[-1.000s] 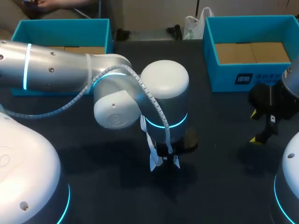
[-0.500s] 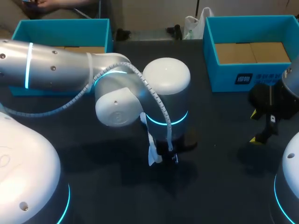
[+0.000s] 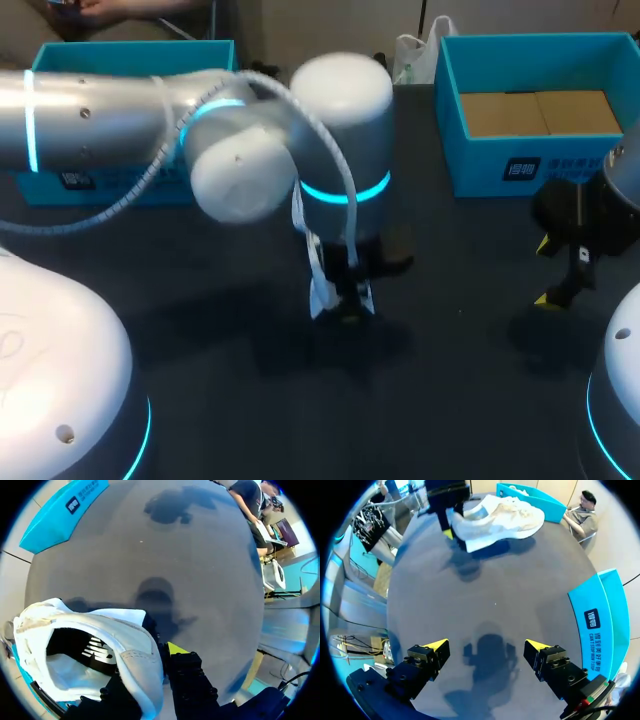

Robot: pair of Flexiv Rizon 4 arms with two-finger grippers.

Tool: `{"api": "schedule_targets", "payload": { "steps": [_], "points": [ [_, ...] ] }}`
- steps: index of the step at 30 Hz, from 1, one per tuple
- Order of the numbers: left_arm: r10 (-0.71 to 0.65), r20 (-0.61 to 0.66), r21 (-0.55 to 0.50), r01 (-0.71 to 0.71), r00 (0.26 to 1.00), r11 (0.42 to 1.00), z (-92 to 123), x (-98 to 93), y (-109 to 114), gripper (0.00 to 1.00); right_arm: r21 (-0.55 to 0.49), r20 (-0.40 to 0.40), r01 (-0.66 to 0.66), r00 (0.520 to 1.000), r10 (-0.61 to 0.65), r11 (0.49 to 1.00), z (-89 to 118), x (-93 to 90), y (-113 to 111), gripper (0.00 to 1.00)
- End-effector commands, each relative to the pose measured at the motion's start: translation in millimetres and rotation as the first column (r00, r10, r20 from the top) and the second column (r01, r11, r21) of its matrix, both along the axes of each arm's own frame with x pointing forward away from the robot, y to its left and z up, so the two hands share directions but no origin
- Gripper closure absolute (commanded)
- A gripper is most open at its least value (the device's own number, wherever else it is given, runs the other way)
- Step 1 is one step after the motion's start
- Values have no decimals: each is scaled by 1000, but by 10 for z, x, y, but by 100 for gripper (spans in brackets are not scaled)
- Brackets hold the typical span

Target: Take the shoe out of the shoebox, open the shoe tongue, remove and reinsert the insole, then place the shoe into the shoebox

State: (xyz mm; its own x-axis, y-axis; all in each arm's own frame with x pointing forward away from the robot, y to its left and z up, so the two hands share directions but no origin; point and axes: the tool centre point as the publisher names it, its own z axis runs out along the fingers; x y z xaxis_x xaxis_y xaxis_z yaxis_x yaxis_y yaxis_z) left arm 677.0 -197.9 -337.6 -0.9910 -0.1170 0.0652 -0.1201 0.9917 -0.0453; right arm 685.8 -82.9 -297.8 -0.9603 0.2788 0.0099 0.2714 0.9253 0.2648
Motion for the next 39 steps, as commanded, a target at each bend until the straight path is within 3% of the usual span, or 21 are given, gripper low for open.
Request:
{"api": "schedule_targets", "payload": {
  "steps": [1, 13, 23, 39],
  "points": [
    [-22, 2, -23, 22, 1000, 999, 683, 123, 303, 100, -2, 1, 1, 1000, -1, 1000, -3, -6, 6, 0],
    [-92, -22, -13, 92, 995, 996, 1431, 551, 578, 100, -2, 1, 1, 1000, -1, 1000, -3, -6, 6, 0],
    [-77, -6, 5, 77, 997, 997, 2190, 1057, 922, 100, -2, 1, 1, 1000, -1, 1000, -3, -6, 6, 0],
    [-77, -6, 5, 77, 997, 997, 2190, 1057, 922, 100, -2, 1, 1, 1000, -1, 1000, -3, -6, 6, 0]
  ]
}}
